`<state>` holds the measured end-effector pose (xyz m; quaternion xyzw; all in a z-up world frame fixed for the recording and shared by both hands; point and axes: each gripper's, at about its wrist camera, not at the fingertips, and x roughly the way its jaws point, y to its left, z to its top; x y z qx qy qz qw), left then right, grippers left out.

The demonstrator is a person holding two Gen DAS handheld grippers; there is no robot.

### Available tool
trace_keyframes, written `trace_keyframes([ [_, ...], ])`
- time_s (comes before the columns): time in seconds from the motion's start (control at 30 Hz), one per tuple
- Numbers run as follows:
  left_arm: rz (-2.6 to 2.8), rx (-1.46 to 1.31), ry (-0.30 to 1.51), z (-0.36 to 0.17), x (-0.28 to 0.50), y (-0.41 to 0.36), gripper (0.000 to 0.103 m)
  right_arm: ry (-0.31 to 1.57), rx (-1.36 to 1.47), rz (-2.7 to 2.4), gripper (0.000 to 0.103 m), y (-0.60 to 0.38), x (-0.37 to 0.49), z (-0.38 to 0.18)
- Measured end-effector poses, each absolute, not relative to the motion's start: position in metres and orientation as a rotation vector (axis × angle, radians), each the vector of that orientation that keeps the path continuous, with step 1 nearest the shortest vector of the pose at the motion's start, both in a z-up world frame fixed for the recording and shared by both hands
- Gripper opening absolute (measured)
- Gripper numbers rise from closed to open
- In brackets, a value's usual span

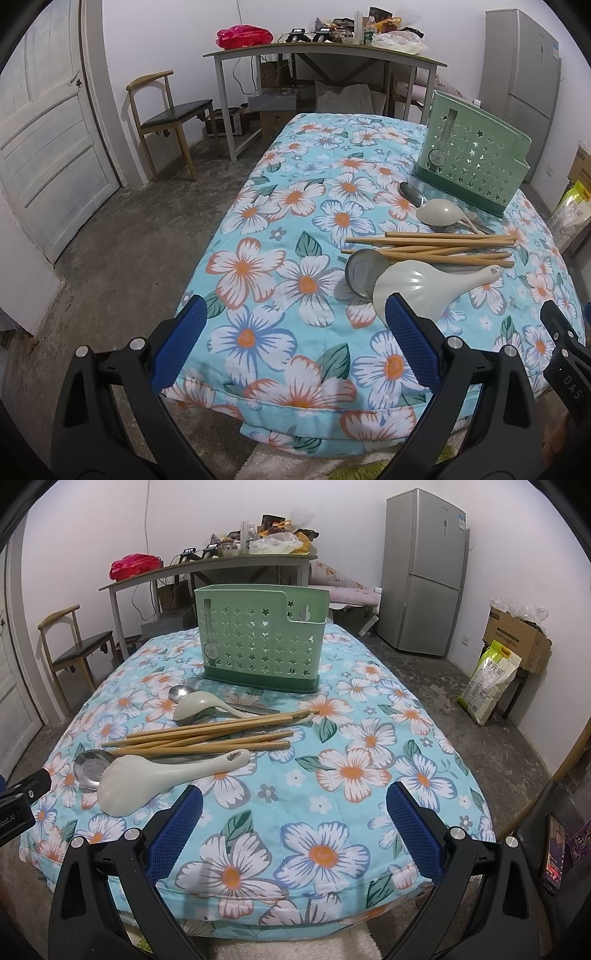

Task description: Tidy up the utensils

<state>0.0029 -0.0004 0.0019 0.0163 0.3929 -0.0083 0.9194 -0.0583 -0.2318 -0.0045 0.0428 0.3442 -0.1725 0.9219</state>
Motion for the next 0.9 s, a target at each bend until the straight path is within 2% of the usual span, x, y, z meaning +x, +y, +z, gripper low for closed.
trace_keyframes([
  [0.57, -0.074, 0.012, 0.809, -0.005, 0.015, 0.010, 0.093, 0.682, 0.064, -0.344, 0.097, -0.231, -0.056, -0.008],
  [0.83, -0.170, -0.086, 0.780, -0.002, 0.028, 0.023, 0.093, 0.647, -0.025, -0.247, 0.097, -0.214, -0.048, -0.009],
  [0.9, -0.205, -0.116, 0.771, -0.002, 0.032, 0.025, 0.090, 0.609, -0.029, -0.194, 0.097, -0.213, -0.051, -0.008],
])
